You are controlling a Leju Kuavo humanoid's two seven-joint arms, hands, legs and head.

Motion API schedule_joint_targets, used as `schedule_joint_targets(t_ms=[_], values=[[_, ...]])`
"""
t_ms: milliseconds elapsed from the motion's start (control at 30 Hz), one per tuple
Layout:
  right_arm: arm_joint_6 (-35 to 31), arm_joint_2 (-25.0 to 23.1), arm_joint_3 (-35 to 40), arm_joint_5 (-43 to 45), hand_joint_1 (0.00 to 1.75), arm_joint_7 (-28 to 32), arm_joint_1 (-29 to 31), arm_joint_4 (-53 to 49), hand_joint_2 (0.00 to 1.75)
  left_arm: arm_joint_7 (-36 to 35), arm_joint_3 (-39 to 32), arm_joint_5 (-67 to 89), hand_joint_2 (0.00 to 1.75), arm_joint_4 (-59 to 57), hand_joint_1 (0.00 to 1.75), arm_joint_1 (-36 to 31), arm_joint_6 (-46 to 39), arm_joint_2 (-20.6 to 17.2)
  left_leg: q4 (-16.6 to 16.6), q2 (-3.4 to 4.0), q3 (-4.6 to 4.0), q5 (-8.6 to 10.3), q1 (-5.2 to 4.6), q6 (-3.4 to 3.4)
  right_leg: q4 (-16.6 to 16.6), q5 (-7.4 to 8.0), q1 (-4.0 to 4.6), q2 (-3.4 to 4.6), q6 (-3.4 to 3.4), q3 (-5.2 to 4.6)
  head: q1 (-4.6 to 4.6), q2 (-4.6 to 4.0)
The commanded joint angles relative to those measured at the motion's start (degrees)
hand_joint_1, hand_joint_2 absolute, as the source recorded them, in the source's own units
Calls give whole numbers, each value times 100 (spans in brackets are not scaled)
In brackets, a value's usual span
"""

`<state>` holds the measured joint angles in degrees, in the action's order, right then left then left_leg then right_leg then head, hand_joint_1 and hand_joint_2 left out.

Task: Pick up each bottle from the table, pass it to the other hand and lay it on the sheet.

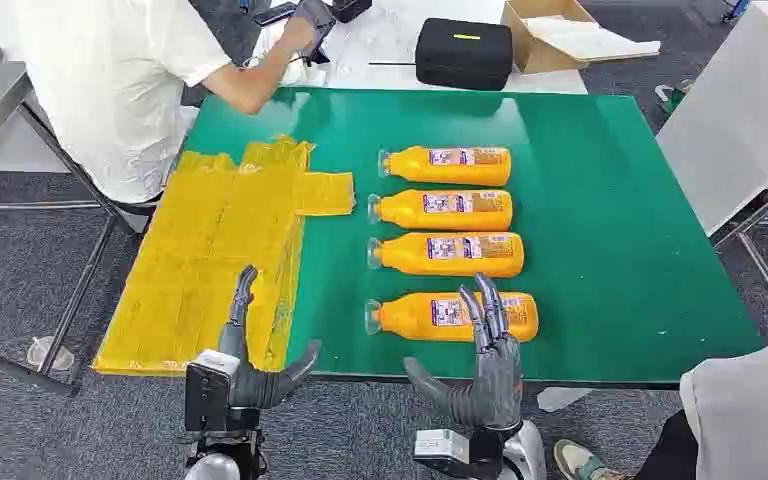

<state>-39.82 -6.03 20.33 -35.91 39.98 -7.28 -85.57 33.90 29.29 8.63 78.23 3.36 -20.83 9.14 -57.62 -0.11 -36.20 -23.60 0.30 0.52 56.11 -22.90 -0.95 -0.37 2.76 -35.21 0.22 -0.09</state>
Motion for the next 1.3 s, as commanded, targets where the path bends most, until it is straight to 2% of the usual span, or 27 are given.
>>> schedule_joint_targets(t_ms=[33,533,567,667,833,933,1000,1200,1233,1300], values=[[-18,17,40,29,0,2,70,14,175,-22,137,16,175,-268,0,-185,15,-170,2,3,22,-7,3,-2,-3,-6,4,4,-10,22,0,0],[-18,-64,-63,8,0,2,39,-243,175,-48,65,89,175,-248,0,-159,-67,-135,2,0,17,-5,2,-1,-3,-4,3,1,-8,17,0,0],[-18,-176,-219,244,0,2,-23,-652,175,-527,40,383,175,-409,0,-218,-306,-86,-1,2,29,-12,6,-2,-2,-9,7,3,-12,29,0,0],[-18,-135,-201,294,0,2,26,-607,175,-226,18,292,175,-715,0,-367,-324,22,3,-7,11,-1,-1,0,-2,-4,0,-7,-6,12,2,0],[-18,-72,-157,223,0,2,227,-307,175,-161,69,327,175,-864,0,-513,-354,101,0,-2,29,-7,6,0,-6,-6,7,-1,-10,32,0,0],[-18,234,346,503,0,2,469,290,175,-162,108,728,175,-1364,0,-855,-930,314,5,1,25,-3,3,1,-10,-1,4,3,-7,27,2,0],[-18,194,431,497,0,2,476,404,175,-245,79,374,175,-1695,0,-1087,-648,488,9,-5,32,-2,7,1,-16,0,8,-4,-9,38,0,0],[-18,216,524,460,0,2,415,909,175,-83,47,62,175,-1989,0,-1141,-565,539,8,-2,32,-2,5,3,-13,-3,6,0,-9,36,0,0],[-18,382,549,-268,0,-196,485,1455,175,-52,21,-75,175,-2005,0,-1069,-423,473,10,0,27,0,6,2,-16,0,7,2,-6,31,2,0],[-18,359,283,-522,0,2,425,1652,175,-11,-7,-102,175,-2029,0,-1043,-402,438,18,5,43,-2,6,3,-25,1,7,5,-7,47,0,0]])
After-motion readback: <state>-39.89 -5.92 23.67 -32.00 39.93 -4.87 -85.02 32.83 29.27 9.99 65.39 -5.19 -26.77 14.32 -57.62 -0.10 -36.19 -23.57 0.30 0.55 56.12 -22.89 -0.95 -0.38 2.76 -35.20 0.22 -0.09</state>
